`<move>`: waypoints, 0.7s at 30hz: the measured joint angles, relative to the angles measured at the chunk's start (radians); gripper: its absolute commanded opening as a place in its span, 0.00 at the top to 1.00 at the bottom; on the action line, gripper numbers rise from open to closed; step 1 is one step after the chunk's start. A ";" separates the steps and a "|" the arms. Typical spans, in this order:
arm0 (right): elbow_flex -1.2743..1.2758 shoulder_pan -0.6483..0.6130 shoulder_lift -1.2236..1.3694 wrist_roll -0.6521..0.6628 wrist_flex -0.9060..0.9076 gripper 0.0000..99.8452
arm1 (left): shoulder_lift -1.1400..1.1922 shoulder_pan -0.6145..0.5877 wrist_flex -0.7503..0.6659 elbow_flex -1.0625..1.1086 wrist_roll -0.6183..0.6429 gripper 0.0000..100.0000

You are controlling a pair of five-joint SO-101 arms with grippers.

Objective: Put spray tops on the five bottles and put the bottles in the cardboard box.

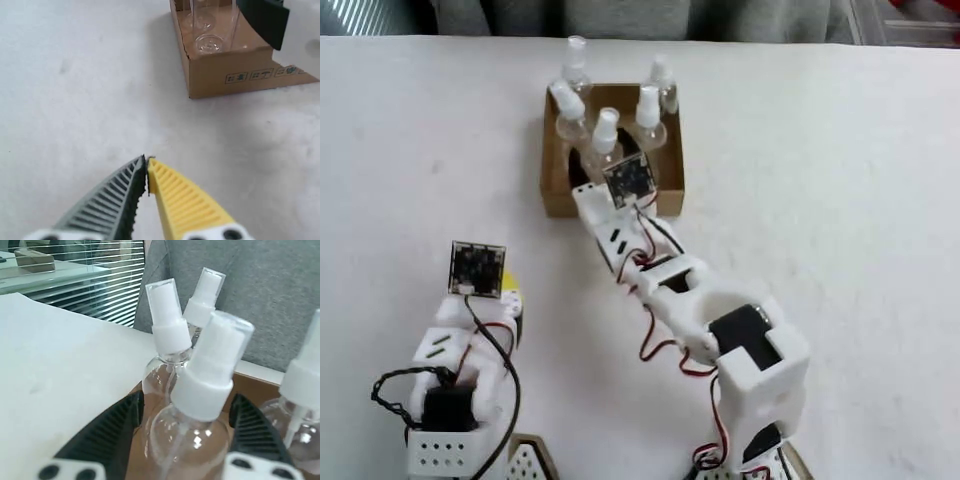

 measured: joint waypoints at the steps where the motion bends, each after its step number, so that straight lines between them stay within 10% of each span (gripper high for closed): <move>1: 0.000 0.000 -0.003 0.000 0.000 0.75 | 0.000 0.000 0.000 0.000 0.000 0.98; 21: 0.051 -0.003 -0.204 0.000 0.000 0.75 | 0.000 0.000 0.000 0.000 0.000 0.98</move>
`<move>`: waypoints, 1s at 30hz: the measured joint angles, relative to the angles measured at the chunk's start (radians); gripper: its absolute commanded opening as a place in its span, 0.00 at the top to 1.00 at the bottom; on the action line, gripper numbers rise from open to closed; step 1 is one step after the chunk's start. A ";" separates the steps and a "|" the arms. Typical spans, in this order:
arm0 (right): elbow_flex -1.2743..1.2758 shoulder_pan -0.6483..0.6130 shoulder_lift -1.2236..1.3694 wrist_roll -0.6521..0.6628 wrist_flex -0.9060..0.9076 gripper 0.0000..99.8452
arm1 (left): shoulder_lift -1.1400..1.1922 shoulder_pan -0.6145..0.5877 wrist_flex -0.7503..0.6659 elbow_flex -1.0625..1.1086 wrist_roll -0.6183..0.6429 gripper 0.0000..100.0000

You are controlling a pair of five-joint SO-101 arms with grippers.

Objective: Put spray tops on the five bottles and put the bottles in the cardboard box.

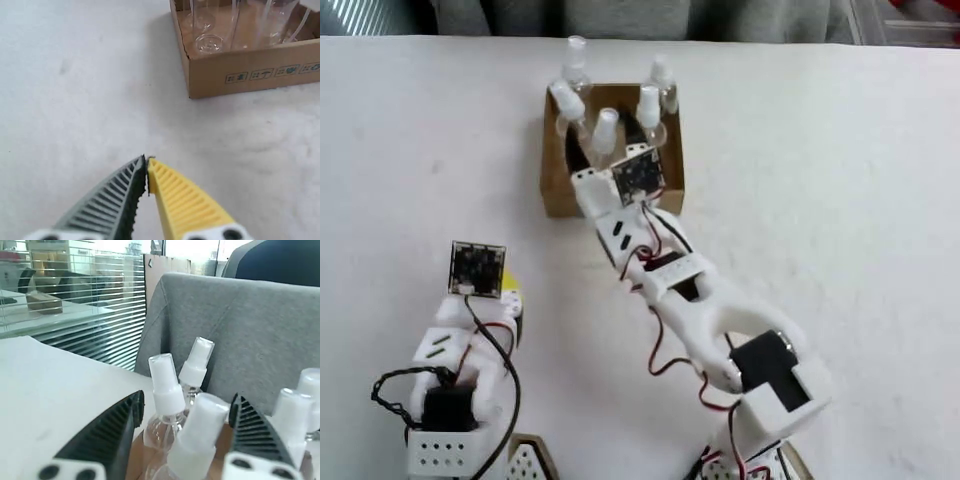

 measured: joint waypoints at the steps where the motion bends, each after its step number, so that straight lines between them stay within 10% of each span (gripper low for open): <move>1: 0.000 0.000 -0.014 0.000 0.000 0.75 | 0.000 0.000 0.000 0.000 0.000 0.98; 30: 0.339 0.135 -1.140 -0.002 0.868 0.98 | 0.000 0.000 0.000 0.000 0.000 0.98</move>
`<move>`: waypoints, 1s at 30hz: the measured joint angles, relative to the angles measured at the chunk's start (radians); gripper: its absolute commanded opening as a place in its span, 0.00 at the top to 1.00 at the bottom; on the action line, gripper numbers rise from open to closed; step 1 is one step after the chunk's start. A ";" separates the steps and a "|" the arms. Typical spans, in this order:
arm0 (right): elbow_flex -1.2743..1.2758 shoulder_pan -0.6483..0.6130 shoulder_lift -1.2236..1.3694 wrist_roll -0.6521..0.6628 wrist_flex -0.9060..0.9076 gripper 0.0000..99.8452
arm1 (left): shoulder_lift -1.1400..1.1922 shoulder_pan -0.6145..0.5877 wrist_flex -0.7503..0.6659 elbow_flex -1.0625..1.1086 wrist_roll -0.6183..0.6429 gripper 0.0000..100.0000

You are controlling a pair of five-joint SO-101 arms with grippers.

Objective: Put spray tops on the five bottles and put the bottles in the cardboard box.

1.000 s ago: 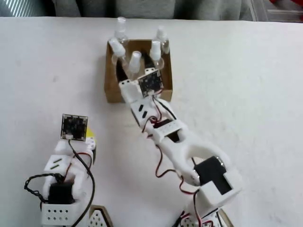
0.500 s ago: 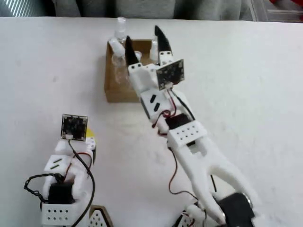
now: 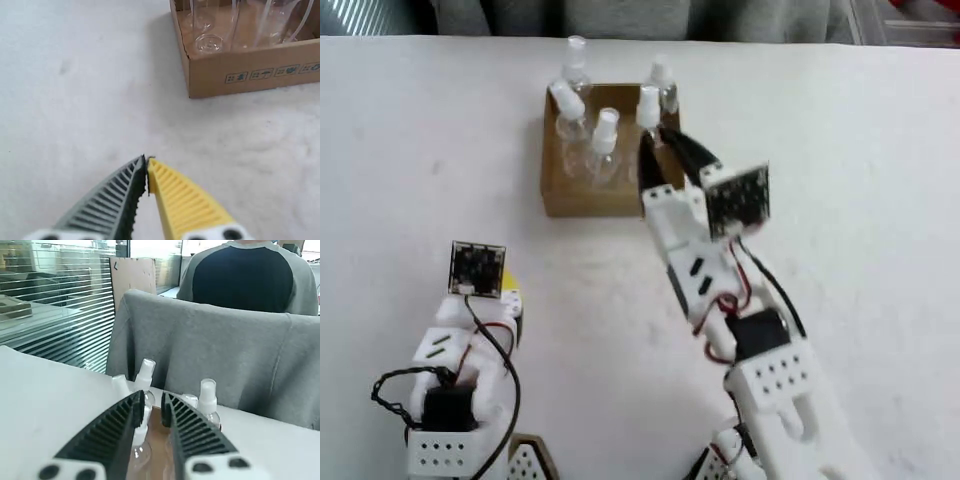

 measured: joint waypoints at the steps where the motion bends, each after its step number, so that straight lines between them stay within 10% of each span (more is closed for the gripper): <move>1: 0.046 0.002 -0.068 0.000 0.028 0.98 | 0.000 0.000 0.000 0.000 0.000 0.98; 10: 0.327 0.028 -0.727 0.000 0.440 0.98 | 0.000 0.000 0.021 0.000 0.000 0.98; 30: 0.454 0.293 -0.766 0.000 1.119 0.98 | 0.000 0.000 0.241 0.000 0.000 0.98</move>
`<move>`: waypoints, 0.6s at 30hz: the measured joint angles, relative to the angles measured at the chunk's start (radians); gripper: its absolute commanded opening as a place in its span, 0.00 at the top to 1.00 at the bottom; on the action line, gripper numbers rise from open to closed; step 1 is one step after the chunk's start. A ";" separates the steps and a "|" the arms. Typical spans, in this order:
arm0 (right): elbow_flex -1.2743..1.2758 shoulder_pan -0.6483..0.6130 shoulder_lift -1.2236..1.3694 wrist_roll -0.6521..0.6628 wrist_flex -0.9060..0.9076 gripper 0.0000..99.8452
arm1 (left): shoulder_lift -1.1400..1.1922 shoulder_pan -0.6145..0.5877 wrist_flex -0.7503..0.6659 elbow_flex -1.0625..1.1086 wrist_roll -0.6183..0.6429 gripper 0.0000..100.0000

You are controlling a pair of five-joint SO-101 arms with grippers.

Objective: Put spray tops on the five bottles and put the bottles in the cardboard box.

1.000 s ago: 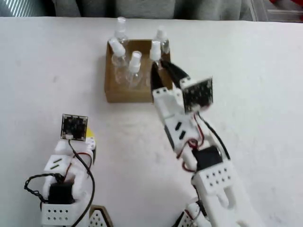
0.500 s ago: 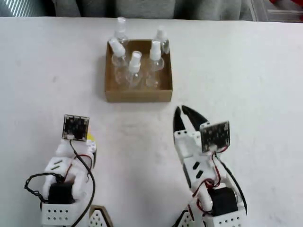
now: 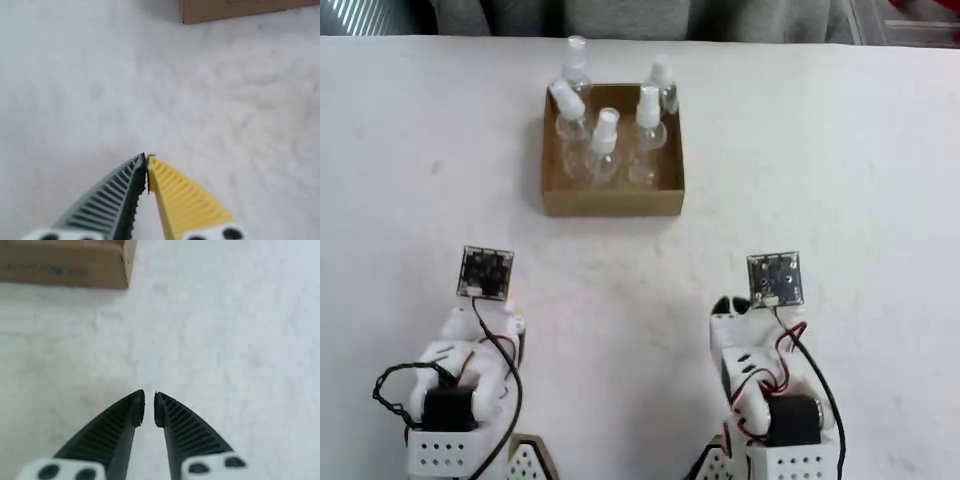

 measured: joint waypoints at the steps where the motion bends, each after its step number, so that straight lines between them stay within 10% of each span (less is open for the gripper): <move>1: 0.020 0.003 0.003 0.000 0.012 0.98 | 0.000 0.000 0.000 0.000 0.000 0.98; 18: 0.135 0.028 0.008 0.000 0.051 0.98 | 0.000 0.000 0.140 0.000 0.000 0.98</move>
